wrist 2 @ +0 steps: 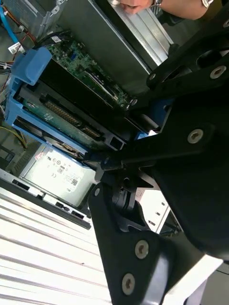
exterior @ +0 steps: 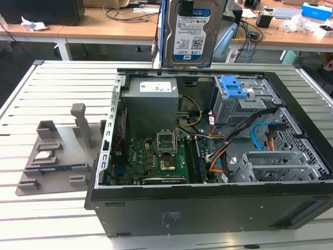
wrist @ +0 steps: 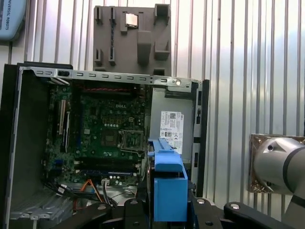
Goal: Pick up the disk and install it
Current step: 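Pick up the disk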
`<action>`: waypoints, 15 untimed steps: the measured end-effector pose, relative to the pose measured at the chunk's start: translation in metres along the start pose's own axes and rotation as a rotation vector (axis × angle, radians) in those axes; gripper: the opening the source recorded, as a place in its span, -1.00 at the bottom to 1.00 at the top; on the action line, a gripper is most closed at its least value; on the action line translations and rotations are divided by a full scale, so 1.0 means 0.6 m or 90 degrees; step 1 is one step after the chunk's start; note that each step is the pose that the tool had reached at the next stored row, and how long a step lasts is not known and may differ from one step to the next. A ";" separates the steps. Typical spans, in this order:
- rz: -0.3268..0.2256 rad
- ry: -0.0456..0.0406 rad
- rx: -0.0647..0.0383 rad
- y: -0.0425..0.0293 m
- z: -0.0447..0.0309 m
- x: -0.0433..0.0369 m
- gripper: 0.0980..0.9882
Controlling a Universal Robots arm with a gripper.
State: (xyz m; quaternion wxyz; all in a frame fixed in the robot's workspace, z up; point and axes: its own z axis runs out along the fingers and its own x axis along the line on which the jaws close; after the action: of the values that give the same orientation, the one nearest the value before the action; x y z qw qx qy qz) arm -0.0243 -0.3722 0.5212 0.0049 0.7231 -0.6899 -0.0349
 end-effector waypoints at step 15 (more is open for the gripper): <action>0.000 0.0000 0.000 0.005 -0.002 0.100 -0.39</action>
State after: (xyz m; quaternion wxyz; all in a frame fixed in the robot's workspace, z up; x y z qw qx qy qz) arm -0.0243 -0.4324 0.5198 0.0049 0.7231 -0.6899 -0.0349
